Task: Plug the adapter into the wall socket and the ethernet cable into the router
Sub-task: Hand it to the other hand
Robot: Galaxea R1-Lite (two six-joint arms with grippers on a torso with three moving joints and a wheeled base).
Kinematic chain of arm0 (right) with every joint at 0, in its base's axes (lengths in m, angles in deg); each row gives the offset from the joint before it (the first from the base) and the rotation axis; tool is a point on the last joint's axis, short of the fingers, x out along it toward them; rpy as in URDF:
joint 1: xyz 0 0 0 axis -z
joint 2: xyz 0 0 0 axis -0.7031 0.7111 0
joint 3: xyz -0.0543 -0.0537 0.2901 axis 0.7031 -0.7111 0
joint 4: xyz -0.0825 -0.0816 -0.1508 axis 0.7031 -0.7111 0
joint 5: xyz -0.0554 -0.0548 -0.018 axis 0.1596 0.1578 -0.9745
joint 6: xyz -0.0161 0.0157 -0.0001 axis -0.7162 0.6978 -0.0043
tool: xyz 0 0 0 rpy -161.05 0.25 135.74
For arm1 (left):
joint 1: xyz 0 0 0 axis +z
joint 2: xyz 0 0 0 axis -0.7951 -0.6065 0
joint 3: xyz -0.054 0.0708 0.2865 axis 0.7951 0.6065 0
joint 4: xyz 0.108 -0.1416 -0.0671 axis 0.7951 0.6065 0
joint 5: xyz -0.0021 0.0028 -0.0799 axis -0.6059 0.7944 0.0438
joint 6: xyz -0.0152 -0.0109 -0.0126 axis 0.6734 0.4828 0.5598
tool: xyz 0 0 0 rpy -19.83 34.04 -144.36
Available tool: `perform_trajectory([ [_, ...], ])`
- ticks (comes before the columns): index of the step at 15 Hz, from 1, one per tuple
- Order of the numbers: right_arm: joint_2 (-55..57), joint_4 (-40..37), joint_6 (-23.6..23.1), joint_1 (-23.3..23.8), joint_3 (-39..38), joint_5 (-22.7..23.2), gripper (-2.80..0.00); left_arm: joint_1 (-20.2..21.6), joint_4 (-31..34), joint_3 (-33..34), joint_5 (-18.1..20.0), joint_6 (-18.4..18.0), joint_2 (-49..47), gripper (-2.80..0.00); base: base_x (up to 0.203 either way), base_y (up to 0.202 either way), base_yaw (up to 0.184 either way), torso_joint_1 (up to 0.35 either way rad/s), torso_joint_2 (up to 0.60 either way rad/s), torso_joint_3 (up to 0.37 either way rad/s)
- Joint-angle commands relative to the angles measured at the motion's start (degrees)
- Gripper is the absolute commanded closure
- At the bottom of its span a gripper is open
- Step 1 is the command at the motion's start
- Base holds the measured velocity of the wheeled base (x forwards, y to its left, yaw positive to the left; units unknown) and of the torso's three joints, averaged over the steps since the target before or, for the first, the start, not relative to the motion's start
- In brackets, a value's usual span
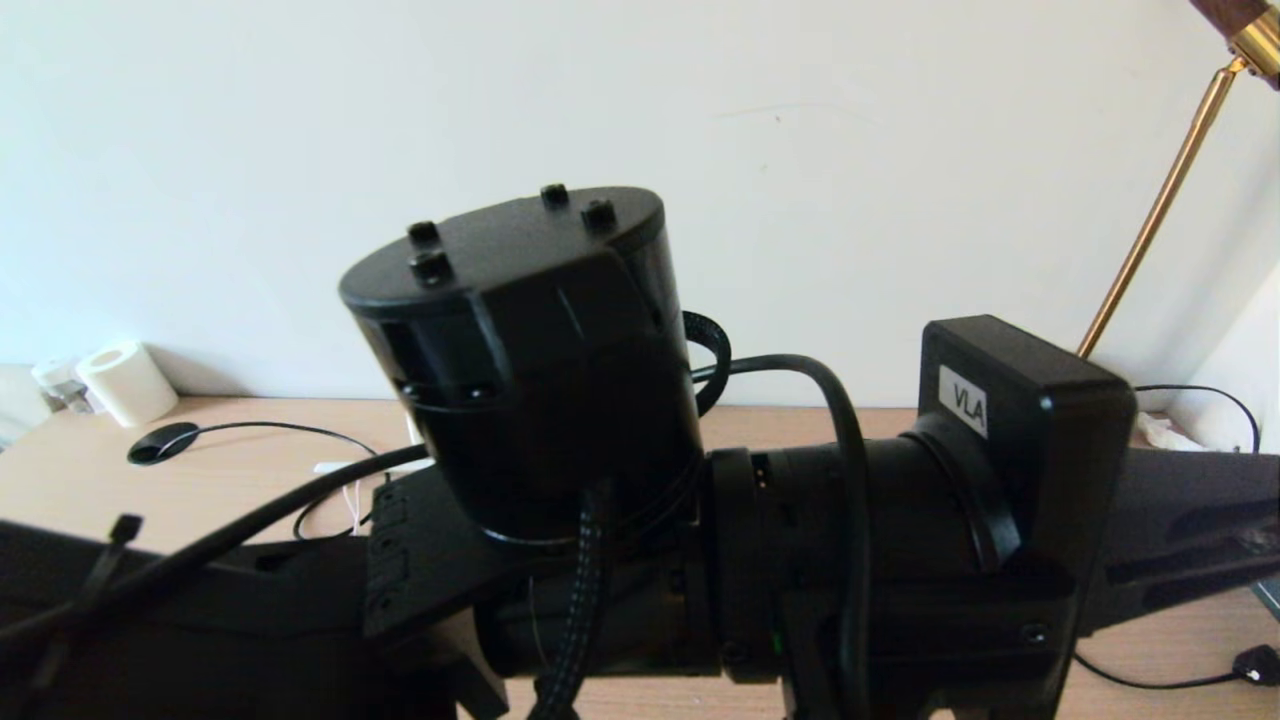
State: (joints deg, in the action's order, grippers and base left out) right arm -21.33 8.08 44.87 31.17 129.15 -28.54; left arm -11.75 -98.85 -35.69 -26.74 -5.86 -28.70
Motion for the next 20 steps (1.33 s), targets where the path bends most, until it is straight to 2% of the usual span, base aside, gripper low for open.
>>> perform_trajectory([
  [1, 0.1, -0.1, 0.2, 0.0, 0.0, 0.4, -2.8, 0.0, -0.3, 0.1, 0.2, -0.4, 0.0, 0.0, 0.0, 0.0, 0.0, 0.0, 0.0, 0.0],
  [18, -2.1, -0.8, 0.3, 0.1, -0.6, 0.1, -2.8, 2.1, -0.2, 3.9, 0.1, -0.2, 3.6, 0.0, 0.0, 0.0, 0.0, 0.0, 0.0, 0.0],
  [19, -2.1, -0.6, 0.0, 0.3, -0.8, -0.2, -2.8, 2.9, -0.2, 5.0, -0.2, 0.8, 4.6, 0.0, 0.0, 0.0, 0.0, 0.0, 0.0, 0.0],
  [20, -2.4, -0.4, -0.8, 0.8, -0.9, -0.6, -2.8, 4.1, 0.0, 6.5, -0.9, 4.2, 5.4, 0.0, 0.0, 0.0, 0.0, 0.0, 0.0, 0.0],
])
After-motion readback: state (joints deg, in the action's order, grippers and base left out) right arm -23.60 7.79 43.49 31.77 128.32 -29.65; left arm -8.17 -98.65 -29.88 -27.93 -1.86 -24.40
